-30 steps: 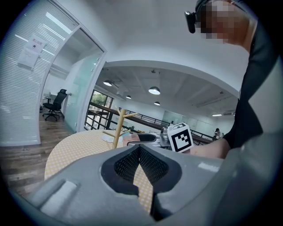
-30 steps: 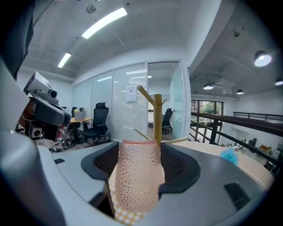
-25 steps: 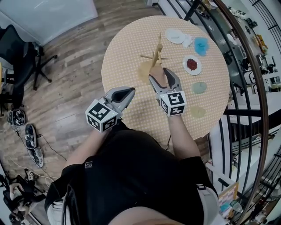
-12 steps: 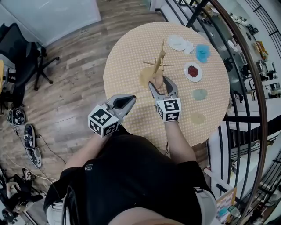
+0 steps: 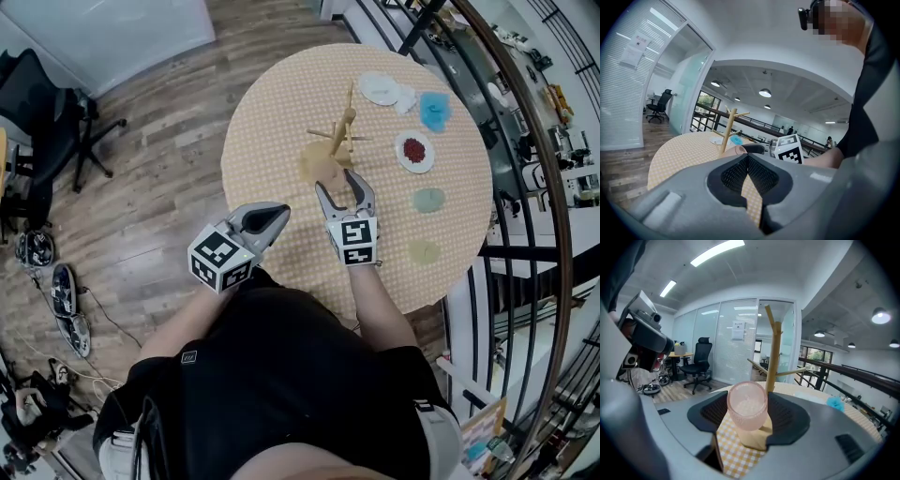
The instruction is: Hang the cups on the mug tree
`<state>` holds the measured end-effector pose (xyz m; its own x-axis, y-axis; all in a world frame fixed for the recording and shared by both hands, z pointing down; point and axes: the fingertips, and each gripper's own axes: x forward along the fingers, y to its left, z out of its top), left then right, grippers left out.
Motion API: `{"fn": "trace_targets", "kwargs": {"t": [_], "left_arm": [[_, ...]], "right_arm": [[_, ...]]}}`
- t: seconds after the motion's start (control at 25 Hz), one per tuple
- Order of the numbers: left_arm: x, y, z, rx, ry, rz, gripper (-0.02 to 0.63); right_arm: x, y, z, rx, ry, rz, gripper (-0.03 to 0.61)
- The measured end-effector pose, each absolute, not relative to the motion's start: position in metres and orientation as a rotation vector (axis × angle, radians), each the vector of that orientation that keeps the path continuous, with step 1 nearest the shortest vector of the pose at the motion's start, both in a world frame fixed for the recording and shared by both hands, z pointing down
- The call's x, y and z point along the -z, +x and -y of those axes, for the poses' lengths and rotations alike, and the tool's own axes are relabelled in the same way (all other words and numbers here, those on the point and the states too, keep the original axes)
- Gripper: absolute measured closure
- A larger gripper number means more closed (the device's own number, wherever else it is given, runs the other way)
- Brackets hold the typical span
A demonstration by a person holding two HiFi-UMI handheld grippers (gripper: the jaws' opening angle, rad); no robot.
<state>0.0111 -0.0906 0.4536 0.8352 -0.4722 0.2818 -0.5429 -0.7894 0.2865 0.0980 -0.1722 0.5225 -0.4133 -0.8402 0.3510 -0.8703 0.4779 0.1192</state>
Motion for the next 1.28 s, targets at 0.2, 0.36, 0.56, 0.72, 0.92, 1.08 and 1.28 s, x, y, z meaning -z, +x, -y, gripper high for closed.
{"fn": "trace_targets", "kwargs": {"t": [0.2, 0.36, 0.56, 0.72, 0.92, 1.08, 1.28], "left_arm": [[-0.456, 0.009, 0.094, -0.288, 2.653, 0.754, 0.606], [-0.457, 0.01, 0.096, -0.3, 2.652, 0.736, 0.606], [-0.462, 0.011, 0.096, -0.315, 2.645, 0.724, 0.606], [-0.468, 0.012, 0.095, -0.327, 2.635, 0.72, 0.606], [-0.471, 0.015, 0.094, -0.335, 2.628, 0.705, 0.606], [-0.473, 0.016, 0.095, -0.339, 2.627, 0.699, 0.606], [-0.477, 0.02, 0.092, -0.35, 2.619, 0.689, 0.606]], "right_arm": [[-0.529, 0.091, 0.171, -0.025, 1.418, 2.298, 0.302], [-0.53, 0.083, 0.174, 0.099, 1.374, 2.225, 0.302], [-0.545, 0.074, 0.177, 0.187, 1.317, 2.167, 0.301], [-0.55, 0.071, 0.175, 0.251, 1.287, 2.145, 0.299], [-0.556, 0.075, 0.173, 0.208, 1.294, 2.15, 0.293], [-0.561, 0.081, 0.171, 0.151, 1.315, 2.154, 0.293], [-0.571, 0.083, 0.167, 0.121, 1.297, 2.15, 0.291]]}}
